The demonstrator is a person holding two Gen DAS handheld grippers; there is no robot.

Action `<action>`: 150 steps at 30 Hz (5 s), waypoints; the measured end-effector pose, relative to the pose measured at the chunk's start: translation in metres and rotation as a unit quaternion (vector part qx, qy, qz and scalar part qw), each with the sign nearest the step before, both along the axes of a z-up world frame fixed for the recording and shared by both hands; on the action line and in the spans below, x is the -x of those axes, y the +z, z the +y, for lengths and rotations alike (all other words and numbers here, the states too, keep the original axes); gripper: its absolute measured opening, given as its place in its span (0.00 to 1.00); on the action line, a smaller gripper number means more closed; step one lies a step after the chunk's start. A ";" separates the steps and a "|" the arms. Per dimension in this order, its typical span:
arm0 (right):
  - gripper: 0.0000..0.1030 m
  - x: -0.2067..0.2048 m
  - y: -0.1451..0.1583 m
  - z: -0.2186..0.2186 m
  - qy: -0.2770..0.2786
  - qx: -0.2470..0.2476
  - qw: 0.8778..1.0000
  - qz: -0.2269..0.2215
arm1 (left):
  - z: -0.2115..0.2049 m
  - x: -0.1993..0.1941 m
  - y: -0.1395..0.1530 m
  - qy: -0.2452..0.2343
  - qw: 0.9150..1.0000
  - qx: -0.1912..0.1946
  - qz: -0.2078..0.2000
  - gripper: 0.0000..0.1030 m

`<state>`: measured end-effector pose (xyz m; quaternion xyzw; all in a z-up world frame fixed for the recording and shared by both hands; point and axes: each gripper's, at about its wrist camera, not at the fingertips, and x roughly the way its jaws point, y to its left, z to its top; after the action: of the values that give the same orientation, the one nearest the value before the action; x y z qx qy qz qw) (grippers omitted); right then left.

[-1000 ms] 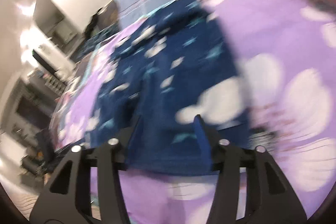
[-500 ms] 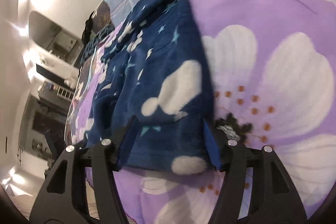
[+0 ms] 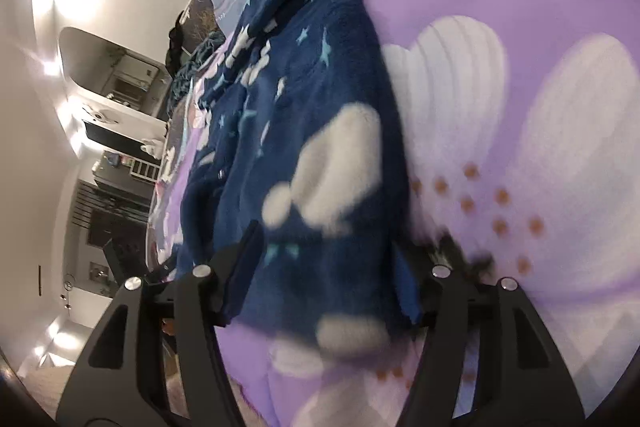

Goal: Fold small clothes

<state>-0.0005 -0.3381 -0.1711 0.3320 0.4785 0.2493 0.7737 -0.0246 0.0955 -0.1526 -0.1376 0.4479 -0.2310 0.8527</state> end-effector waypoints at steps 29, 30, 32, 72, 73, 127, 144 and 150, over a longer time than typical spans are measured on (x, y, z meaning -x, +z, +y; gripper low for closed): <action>0.13 0.093 0.176 -0.020 0.005 -0.058 0.958 -0.282 | 0.029 0.096 0.182 0.037 0.969 0.017 -0.243 0.09; 0.13 0.092 0.171 -0.023 -0.009 -0.053 0.963 -0.265 | 0.028 0.095 0.181 0.042 0.971 0.018 -0.235 0.09; 0.13 0.089 0.163 -0.026 -0.016 -0.072 0.968 -0.238 | 0.027 0.092 0.175 0.044 0.975 0.033 -0.215 0.09; 0.15 -0.113 0.102 -0.010 -0.130 -0.010 0.978 -0.161 | 0.020 -0.117 0.136 0.103 0.983 -0.033 -0.150 0.12; 0.16 -0.126 0.089 -0.007 -0.132 0.003 0.981 -0.143 | 0.017 -0.134 0.120 0.107 0.984 -0.046 -0.133 0.12; 0.72 -0.210 0.078 -0.010 -0.088 0.073 0.988 -0.104 | 0.026 -0.203 0.089 0.135 0.983 -0.077 -0.098 0.80; 0.12 -0.191 0.136 -0.007 -0.028 -0.011 0.982 -0.185 | 0.029 -0.186 0.133 0.094 0.989 -0.014 -0.115 0.11; 0.14 -0.222 0.137 0.007 -0.046 0.052 0.981 -0.183 | 0.033 -0.191 0.154 0.103 0.982 -0.047 -0.150 0.13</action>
<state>0.2212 -0.3307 -0.0340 0.2617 0.3255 0.2441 0.8752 0.1664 0.1283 0.0018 -0.1060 0.3084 -0.1389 0.9351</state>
